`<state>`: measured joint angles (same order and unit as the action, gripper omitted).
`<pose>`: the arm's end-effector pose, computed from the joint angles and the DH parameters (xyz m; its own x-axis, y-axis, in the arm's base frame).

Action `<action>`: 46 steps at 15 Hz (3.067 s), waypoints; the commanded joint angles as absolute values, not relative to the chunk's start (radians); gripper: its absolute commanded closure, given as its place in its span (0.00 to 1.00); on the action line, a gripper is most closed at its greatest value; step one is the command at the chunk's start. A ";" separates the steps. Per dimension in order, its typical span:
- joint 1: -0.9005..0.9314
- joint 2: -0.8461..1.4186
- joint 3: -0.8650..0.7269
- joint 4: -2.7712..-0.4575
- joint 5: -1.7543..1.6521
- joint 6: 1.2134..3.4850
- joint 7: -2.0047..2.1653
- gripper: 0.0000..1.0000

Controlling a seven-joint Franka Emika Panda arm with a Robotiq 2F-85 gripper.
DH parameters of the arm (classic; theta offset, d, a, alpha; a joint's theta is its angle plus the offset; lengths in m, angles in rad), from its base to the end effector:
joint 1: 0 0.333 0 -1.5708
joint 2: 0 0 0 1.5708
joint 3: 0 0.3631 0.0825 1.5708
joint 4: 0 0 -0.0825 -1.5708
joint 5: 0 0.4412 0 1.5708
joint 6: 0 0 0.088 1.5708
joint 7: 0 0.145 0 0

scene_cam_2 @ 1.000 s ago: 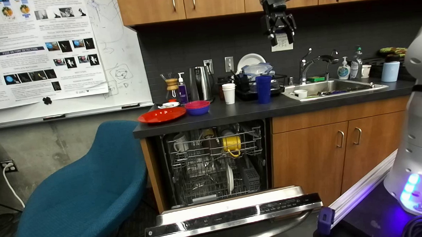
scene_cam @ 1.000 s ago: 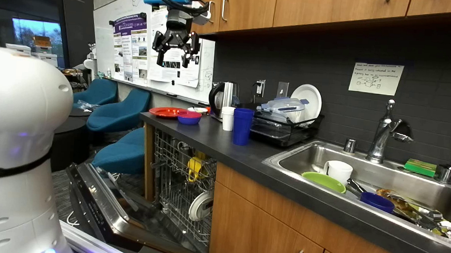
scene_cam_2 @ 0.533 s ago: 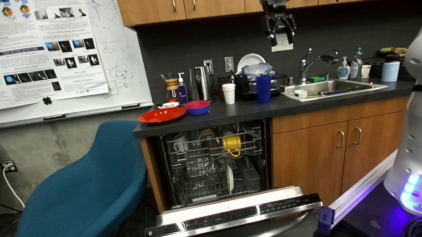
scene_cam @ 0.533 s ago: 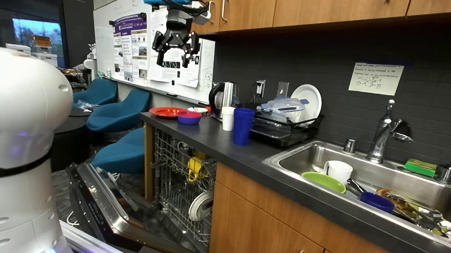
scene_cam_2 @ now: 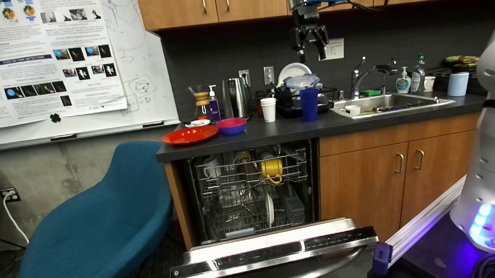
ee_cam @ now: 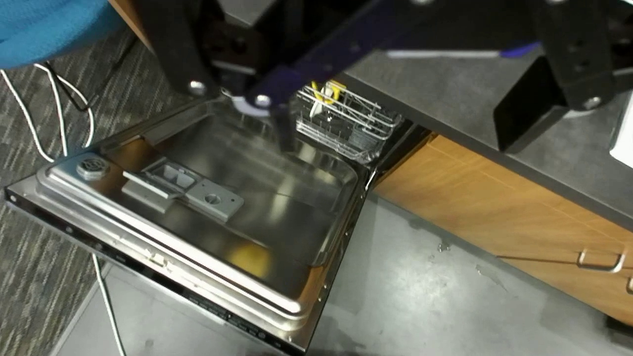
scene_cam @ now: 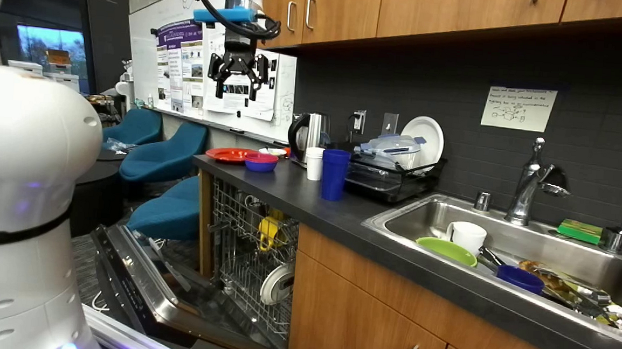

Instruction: Remove the light blue fork from the drying rack and put it on the counter

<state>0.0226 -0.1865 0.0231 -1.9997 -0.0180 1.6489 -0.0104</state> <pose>0.5245 0.0221 0.5218 0.9849 0.0558 -0.1638 0.0598 -0.9980 0.0200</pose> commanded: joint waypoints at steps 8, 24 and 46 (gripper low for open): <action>0.035 -0.032 0.051 -2.003 -0.188 2.202 0.009 0.00; -0.038 0.156 -0.029 -1.863 -0.310 2.339 -0.326 0.00; -0.047 0.366 -0.028 -1.641 -0.354 2.350 -0.602 0.00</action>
